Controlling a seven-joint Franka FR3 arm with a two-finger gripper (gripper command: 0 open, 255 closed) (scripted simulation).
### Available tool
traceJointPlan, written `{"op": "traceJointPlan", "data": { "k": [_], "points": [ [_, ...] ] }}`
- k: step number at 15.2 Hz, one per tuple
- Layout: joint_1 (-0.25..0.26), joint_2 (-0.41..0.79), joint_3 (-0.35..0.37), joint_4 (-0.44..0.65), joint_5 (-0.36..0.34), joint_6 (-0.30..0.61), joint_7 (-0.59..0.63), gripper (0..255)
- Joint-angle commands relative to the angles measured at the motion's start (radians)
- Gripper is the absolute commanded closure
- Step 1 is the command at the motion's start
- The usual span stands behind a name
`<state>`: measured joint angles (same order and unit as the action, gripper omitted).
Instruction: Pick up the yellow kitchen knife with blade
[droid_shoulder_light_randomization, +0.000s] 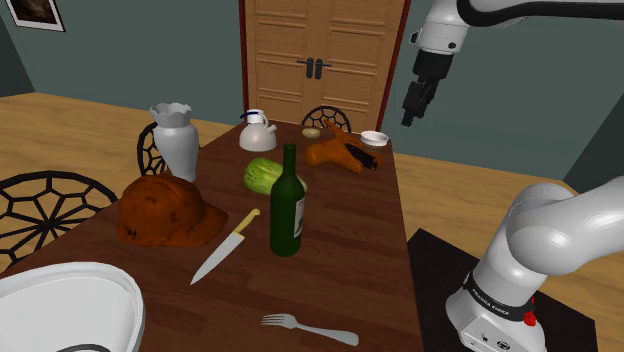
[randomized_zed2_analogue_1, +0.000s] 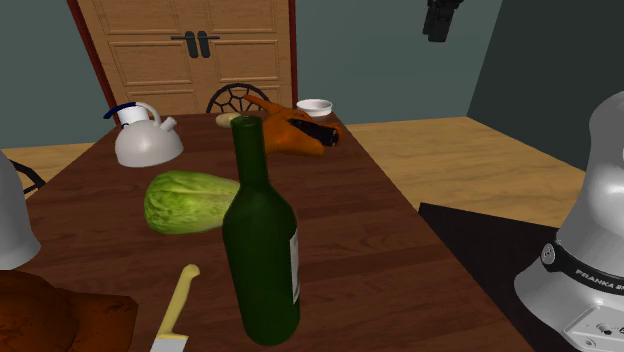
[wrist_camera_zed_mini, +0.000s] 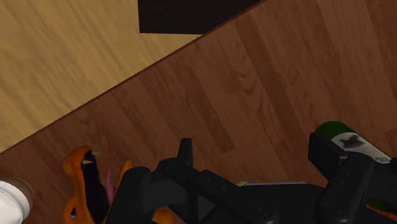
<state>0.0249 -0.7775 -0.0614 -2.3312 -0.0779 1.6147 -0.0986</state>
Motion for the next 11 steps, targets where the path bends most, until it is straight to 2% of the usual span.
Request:
{"op": "traceJointPlan", "data": {
  "k": [1, 11],
  "points": [
    [0.000, 0.000, 0.000, 0.000, 0.000, 0.000, 0.000, 0],
    [0.017, 0.134, 0.193, -0.108, 0.117, 0.239, 0.332, 0]
  ]
}}
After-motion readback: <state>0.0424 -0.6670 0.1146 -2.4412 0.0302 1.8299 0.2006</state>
